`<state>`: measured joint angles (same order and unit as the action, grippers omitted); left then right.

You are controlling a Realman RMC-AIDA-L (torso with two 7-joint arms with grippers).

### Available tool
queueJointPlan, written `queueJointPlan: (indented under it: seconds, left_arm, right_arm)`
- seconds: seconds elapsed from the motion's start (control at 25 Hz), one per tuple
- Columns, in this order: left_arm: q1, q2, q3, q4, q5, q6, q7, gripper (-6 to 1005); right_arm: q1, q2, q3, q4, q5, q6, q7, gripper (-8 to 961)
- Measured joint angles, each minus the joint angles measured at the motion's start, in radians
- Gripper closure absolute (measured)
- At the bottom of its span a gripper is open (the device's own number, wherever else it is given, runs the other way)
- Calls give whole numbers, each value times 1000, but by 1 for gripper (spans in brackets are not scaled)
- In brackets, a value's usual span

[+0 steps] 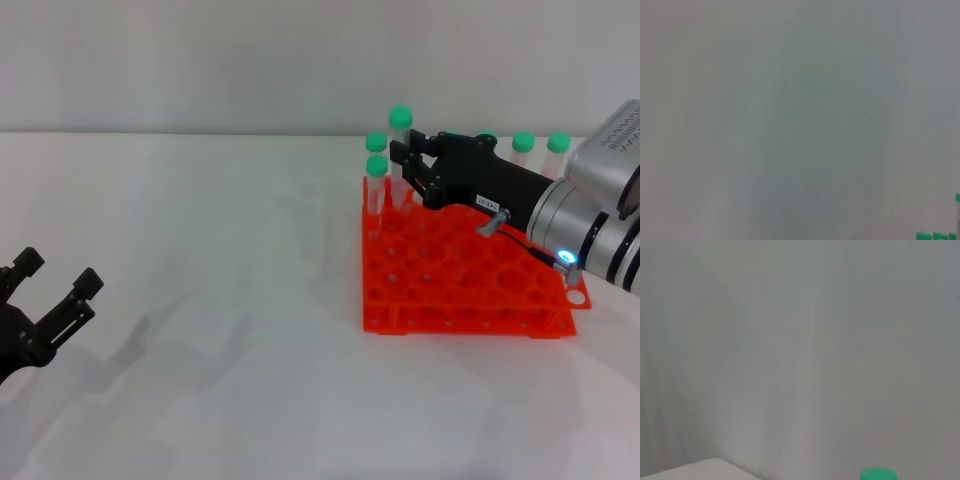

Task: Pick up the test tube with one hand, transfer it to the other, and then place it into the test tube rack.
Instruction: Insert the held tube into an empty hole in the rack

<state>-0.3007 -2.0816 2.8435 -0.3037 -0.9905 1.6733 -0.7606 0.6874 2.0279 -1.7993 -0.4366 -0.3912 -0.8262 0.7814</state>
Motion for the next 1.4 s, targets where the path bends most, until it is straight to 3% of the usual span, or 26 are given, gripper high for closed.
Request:
queueJointPlan:
  seconds: [1.4]
  left_arm:
    - [-14,2,0,0,-1,-5,5,129]
  right_arm:
    - [1,0,-74,12,149,38,-112,644]
